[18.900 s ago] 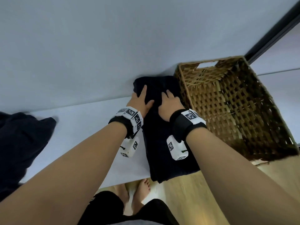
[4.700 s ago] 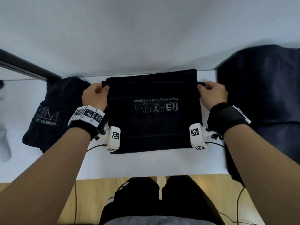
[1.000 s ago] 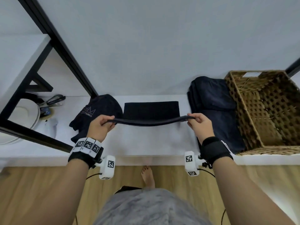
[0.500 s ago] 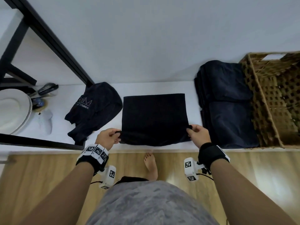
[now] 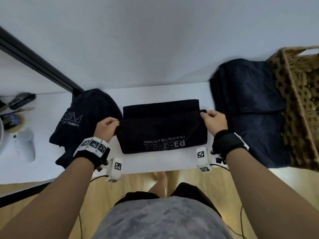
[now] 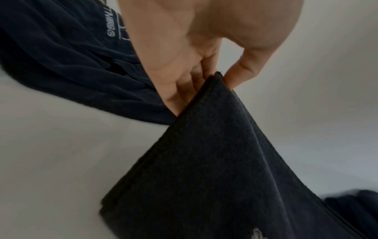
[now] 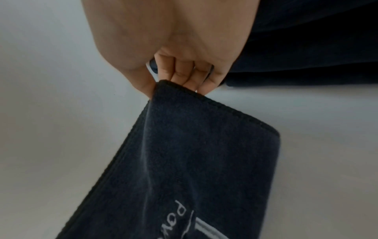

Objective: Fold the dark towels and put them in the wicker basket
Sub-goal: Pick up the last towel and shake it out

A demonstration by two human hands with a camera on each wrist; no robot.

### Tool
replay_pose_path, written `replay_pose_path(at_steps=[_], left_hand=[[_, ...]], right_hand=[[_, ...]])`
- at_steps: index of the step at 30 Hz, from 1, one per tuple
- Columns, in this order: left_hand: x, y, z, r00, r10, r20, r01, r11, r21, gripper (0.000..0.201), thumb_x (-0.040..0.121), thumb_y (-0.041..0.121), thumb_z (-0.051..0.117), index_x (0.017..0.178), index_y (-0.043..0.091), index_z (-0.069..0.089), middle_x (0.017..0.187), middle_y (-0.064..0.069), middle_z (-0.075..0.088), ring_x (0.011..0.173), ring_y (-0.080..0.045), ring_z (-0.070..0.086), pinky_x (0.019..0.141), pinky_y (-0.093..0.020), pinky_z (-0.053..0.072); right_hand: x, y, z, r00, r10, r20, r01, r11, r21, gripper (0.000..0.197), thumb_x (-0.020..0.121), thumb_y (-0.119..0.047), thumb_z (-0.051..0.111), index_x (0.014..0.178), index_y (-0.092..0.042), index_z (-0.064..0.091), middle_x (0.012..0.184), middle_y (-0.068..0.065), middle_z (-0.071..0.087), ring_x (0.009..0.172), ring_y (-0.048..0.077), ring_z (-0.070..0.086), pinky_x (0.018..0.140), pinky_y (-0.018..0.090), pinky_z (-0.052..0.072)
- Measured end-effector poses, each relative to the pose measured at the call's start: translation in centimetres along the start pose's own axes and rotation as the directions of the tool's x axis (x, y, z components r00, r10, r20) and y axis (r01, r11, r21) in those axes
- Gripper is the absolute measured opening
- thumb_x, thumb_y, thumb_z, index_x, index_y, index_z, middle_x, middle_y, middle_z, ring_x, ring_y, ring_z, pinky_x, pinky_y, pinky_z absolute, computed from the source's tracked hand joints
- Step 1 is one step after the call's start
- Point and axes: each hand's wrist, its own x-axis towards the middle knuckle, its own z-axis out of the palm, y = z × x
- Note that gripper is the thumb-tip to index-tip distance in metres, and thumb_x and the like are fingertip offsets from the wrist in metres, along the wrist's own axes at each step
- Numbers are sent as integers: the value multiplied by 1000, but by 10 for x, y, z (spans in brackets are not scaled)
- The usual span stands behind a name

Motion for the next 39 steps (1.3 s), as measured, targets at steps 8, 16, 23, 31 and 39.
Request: replay_pose_path(at_steps=[8, 16, 23, 31, 39], left_hand=[[51, 24, 13, 999, 35, -2, -35, 999, 24, 18, 81, 21, 61, 67, 28, 70, 63, 6, 64, 64, -14, 57, 65, -37, 50], [60, 13, 19, 992, 125, -15, -117, 963, 244, 15, 88, 19, 67, 103, 22, 67, 107, -1, 69, 88, -13, 65, 83, -30, 54], [20, 13, 54, 848, 482, 223, -505, 603, 618, 30, 87, 13, 66, 118, 12, 64, 124, -8, 53, 93, -25, 60, 87, -36, 51], [10, 0, 105, 778, 188, 599, -620, 381, 686, 77, 92, 47, 58, 154, 38, 13, 160, 19, -16, 114, -17, 56, 72, -33, 55], [40, -16, 39, 951, 136, 278, -308, 511, 803, 68, 97, 52, 43, 154, 36, 10, 162, 12, -11, 133, -32, 42, 97, -44, 49]], right_hand=[[39, -16, 21, 1000, -24, -20, 23, 999, -26, 19, 85, -32, 69, 68, -25, 63, 68, -15, 61, 72, 9, 58, 72, 20, 44], [44, -7, 27, 998, -58, 13, 59, 997, -46, 32, 90, -26, 68, 121, -21, 64, 110, -5, 65, 103, 12, 62, 97, 30, 48], [7, -6, 60, 909, -404, 102, 413, 846, -337, 27, 86, -19, 70, 113, -17, 67, 110, 3, 57, 78, 10, 52, 85, 29, 49], [-12, 2, 109, 741, -345, 575, 652, 574, -495, 68, 94, -37, 59, 153, -23, 29, 164, -7, 7, 136, 23, 39, 100, 39, 48], [27, 34, 34, 900, -253, 356, 432, 634, -642, 70, 96, -46, 52, 155, -28, 19, 164, -14, 3, 134, 33, 39, 107, 41, 39]])
